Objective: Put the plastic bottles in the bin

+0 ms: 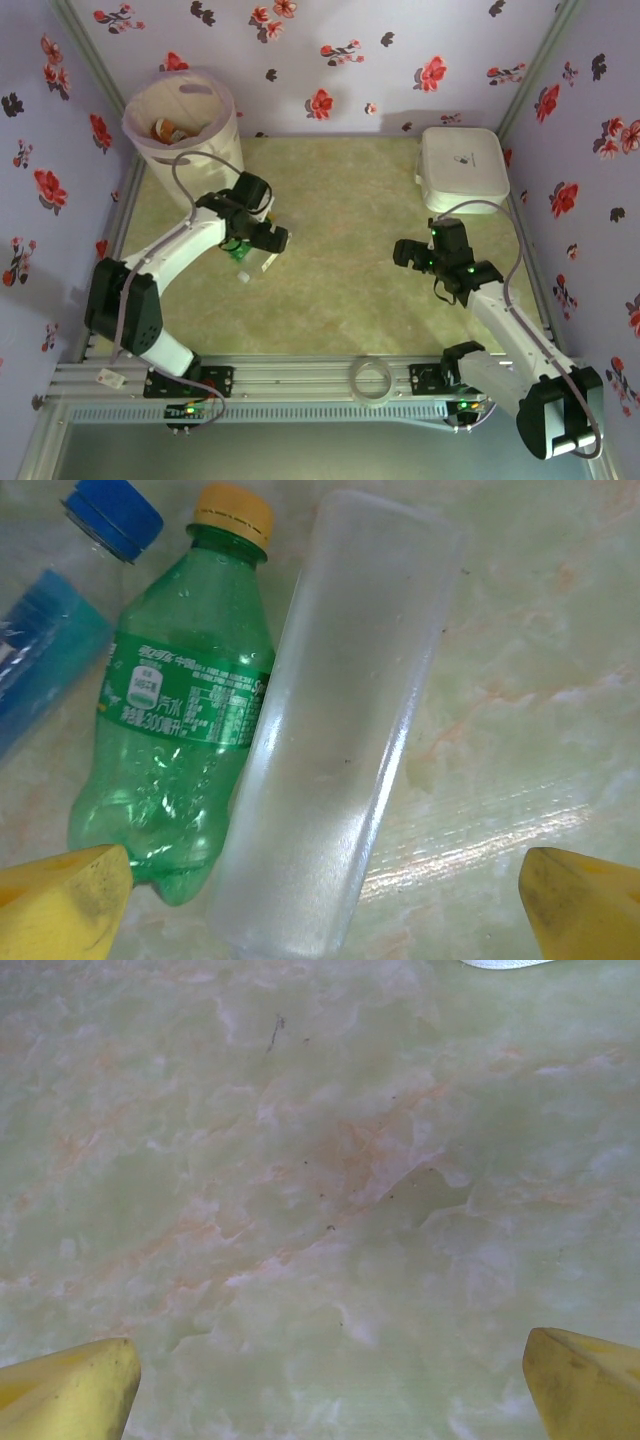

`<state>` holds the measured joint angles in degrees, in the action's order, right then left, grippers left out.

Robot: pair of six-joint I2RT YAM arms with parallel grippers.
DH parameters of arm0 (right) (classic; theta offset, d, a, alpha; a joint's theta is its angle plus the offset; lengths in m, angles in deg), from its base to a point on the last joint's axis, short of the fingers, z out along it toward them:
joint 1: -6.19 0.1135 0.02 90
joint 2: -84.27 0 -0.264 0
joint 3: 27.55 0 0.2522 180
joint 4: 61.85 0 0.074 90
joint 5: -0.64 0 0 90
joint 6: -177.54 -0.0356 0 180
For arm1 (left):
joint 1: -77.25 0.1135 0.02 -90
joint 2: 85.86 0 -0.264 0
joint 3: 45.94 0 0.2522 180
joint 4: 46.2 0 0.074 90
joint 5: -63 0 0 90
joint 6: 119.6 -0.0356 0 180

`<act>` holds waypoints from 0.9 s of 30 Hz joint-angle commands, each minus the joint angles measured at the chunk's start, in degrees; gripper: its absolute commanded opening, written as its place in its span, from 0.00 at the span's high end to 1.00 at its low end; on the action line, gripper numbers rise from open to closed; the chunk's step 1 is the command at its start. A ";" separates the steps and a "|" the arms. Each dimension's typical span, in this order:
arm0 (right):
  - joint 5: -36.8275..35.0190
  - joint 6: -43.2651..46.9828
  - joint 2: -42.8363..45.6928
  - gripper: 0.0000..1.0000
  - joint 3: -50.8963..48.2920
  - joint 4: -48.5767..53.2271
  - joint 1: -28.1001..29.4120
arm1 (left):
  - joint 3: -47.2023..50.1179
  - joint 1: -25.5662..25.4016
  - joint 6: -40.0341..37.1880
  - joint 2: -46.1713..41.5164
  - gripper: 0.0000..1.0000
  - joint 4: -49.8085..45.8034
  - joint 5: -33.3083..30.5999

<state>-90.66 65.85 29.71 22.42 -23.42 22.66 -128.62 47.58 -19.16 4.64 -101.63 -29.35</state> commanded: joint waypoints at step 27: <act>0.60 -1.38 0.56 0.01 -0.87 -2.02 -0.22 | -3.65 -4.69 0.21 14.16 0.18 0.36 -4.64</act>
<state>-90.64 65.83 29.73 22.09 -24.23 22.68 -130.48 43.50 -19.16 17.80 -100.29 -32.22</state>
